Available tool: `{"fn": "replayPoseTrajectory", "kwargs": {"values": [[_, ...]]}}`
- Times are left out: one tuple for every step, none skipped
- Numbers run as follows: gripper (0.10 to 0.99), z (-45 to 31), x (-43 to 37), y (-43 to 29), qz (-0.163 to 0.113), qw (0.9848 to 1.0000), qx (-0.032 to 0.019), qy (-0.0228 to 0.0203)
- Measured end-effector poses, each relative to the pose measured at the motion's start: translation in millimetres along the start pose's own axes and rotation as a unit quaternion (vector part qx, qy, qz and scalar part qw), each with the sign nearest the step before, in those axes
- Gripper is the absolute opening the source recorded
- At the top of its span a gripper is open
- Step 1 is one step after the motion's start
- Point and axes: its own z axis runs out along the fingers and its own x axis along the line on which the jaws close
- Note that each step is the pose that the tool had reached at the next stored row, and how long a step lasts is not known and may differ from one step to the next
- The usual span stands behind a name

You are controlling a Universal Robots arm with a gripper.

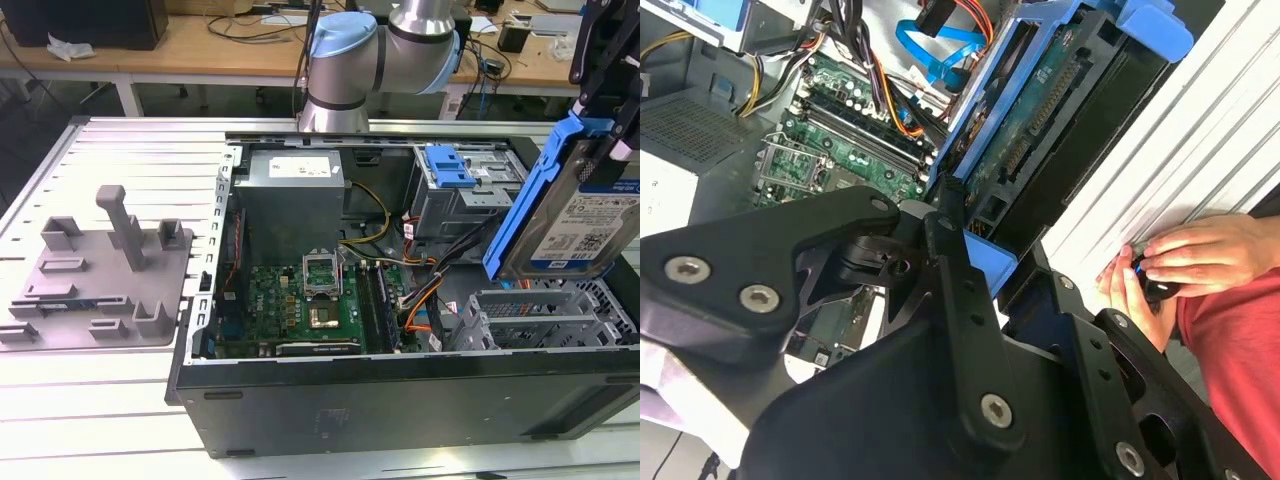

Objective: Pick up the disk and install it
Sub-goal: 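Insert the disk into the insertion slot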

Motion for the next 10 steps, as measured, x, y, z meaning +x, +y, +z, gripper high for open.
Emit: {"fn": "replayPoseTrajectory", "kwargs": {"values": [[0.369,0.4,0.0,-0.1,0.0,1.0,0.0,0.0],[0.369,0.6,0.0,-0.1,0.0,1.0,0.0,0.0],[0.369,0.9,0.0,-0.3,0.0,1.0,0.0,0.0],[0.369,1.1,0.1,-0.6,0.0,1.0,0.0,0.0],[0.369,1.4,0.2,-0.9,0.0,1.0,0.0,0.0],[0.369,2.2,0.2,-1.2,0.0,1.0,0.0,-0.0001],[0.369,2.8,0.2,-1.5,0.0,1.0,0.0,0.0],[0.369,3.3,0.2,-1.7,0.0,1.0,0.0,0.0],[0.369,3.7,0.3,-1.8,0.0,1.0,0.0,0.0],[0.369,4.4,0.2,-1.9,0.0,1.0,0.0,0.0]]}}
